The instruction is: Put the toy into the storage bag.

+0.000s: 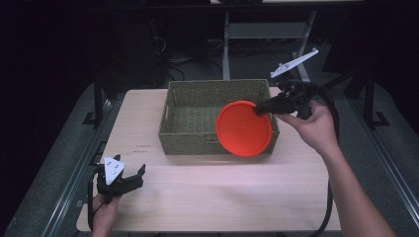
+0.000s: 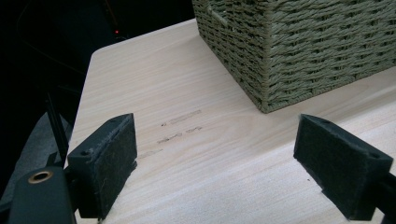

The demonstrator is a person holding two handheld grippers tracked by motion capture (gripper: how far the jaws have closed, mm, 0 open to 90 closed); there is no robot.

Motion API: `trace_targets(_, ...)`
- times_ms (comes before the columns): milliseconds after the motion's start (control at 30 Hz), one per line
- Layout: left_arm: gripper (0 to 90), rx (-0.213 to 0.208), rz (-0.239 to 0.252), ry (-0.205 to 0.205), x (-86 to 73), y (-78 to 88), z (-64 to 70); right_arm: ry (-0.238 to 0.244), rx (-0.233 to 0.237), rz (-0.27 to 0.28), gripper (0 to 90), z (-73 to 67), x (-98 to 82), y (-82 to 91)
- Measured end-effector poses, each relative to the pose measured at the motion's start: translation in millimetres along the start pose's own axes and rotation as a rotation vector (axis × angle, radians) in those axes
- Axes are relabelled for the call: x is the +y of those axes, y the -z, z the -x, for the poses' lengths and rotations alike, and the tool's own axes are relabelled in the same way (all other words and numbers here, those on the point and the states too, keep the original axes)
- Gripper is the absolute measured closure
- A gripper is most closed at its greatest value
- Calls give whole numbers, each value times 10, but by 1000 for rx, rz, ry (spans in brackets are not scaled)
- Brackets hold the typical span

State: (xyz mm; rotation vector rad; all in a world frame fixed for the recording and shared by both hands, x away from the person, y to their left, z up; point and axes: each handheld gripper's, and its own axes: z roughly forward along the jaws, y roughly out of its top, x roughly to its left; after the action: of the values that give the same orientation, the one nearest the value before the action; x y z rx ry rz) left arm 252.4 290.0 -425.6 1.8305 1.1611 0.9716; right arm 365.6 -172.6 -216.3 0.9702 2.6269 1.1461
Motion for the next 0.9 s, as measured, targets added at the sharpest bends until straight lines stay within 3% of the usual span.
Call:
trace_targets(433, 128, -2, -4, 2, -2, 1, -8, -9, -11, -8, 818, 80, 205, -61)
trace_targets(900, 129, -1, -3, 1, -2, -4, -16, -49, -41, -23, 818, 283, 406, -193)
